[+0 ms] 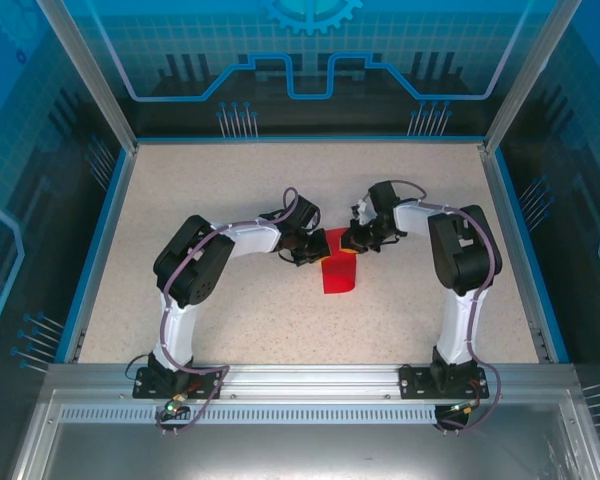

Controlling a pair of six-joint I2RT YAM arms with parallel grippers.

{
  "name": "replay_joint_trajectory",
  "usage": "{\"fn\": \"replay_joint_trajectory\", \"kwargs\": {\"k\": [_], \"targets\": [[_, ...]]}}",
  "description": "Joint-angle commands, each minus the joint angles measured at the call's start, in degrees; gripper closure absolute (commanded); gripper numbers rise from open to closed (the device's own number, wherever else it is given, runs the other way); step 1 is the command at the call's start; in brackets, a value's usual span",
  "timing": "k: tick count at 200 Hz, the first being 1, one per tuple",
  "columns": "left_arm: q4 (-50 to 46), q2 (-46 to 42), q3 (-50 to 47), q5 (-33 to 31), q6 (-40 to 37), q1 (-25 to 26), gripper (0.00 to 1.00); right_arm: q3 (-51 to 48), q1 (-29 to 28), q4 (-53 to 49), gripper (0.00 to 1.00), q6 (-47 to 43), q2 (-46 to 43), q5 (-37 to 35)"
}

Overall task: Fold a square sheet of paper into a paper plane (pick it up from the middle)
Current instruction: Fold the square sheet of paper in half at the center of the table.

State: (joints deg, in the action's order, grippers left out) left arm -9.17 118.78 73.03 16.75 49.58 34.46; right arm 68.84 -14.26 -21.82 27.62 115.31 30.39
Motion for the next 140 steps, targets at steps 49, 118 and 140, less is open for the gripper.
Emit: {"fn": "replay_joint_trajectory", "kwargs": {"k": [49,118,140], "targets": [[-14.7,7.1,-5.4,-7.6,0.5,0.3,0.98,-2.7,8.0,1.6,1.0,6.5,-3.4,-7.2],[-14.7,7.2,-4.4,-7.4,0.2,0.4,0.98,1.0,-0.1,4.5,1.0,2.0,-4.2,1.6],[-14.8,7.2,-4.5,-7.4,0.2,0.3,0.98,3.7,-0.8,3.4,1.0,2.8,0.1,1.2]]}}
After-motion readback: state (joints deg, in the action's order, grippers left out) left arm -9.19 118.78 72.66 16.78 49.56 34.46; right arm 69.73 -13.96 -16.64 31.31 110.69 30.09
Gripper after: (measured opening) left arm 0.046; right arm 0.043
